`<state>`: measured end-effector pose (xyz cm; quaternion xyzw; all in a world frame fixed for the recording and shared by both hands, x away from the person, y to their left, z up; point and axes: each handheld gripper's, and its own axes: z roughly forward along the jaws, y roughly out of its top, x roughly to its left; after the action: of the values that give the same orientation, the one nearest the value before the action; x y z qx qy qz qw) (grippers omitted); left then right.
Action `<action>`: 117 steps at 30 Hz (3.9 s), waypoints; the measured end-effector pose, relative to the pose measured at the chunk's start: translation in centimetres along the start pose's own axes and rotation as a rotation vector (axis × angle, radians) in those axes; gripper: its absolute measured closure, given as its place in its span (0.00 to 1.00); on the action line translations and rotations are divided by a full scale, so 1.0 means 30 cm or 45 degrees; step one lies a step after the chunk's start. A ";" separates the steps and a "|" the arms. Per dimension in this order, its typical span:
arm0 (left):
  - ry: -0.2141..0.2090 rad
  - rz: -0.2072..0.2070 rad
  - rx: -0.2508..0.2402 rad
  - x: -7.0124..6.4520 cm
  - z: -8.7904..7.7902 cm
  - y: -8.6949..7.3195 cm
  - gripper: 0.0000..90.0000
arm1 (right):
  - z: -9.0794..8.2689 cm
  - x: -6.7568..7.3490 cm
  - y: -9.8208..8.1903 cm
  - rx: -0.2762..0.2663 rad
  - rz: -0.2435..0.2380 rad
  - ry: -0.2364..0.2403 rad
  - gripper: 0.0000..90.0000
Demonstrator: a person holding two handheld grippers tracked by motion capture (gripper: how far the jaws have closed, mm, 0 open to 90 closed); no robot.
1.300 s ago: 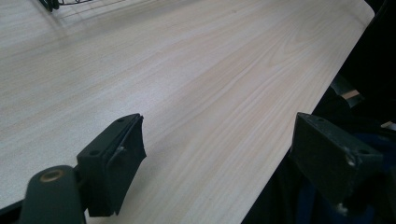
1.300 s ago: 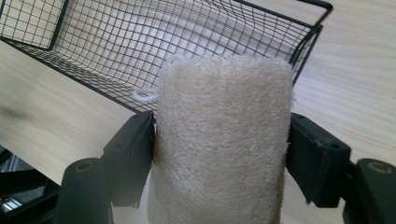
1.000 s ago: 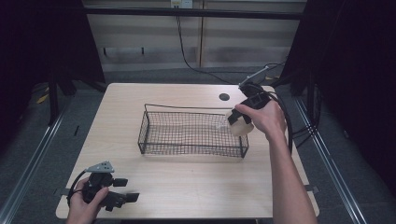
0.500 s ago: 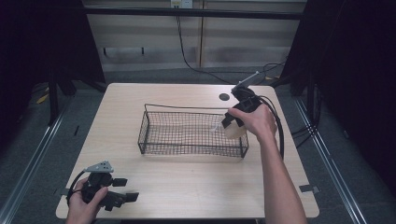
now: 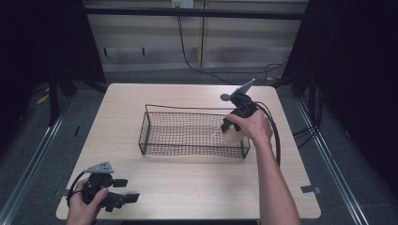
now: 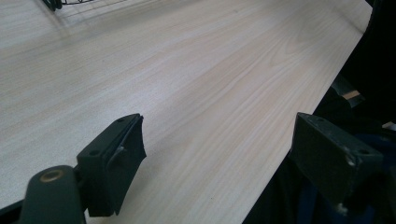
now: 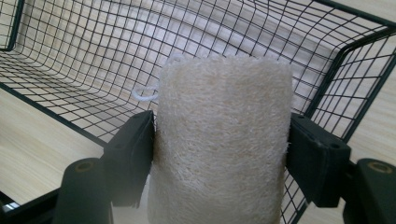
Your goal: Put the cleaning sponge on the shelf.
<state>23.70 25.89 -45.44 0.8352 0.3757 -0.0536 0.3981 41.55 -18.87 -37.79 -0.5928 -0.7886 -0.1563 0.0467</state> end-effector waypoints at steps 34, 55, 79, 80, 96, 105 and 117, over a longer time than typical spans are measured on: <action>-0.008 0.004 -0.002 -0.003 -0.001 0.002 0.19 | 0.138 -0.032 -0.039 0.013 0.147 -0.099 0.32; -0.011 0.016 0.001 -0.005 -0.002 0.004 0.19 | 0.182 -0.031 -0.056 0.003 0.203 -0.171 0.32; -0.013 0.013 -0.001 -0.006 -0.001 0.004 0.19 | 0.212 -0.004 -0.056 0.032 0.212 -0.243 0.31; -0.012 0.017 0.001 -0.005 -0.001 0.005 0.19 | 0.211 -0.004 -0.056 0.036 0.209 -0.243 0.31; -0.013 0.016 0.002 -0.006 0.000 0.004 0.19 | 0.199 -0.010 -0.058 0.030 0.188 -0.208 0.30; -0.010 0.016 0.004 -0.006 0.002 0.004 0.19 | 0.185 -0.012 -0.062 0.033 0.173 -0.185 0.23; -0.007 0.016 0.008 -0.006 0.003 0.004 0.19 | 0.152 -0.021 -0.072 -0.027 0.148 -0.128 0.21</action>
<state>23.67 25.66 -45.36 0.8387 0.3692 -0.0547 0.3967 40.18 -18.61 -42.67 -0.6452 -0.7525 -0.1317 0.0099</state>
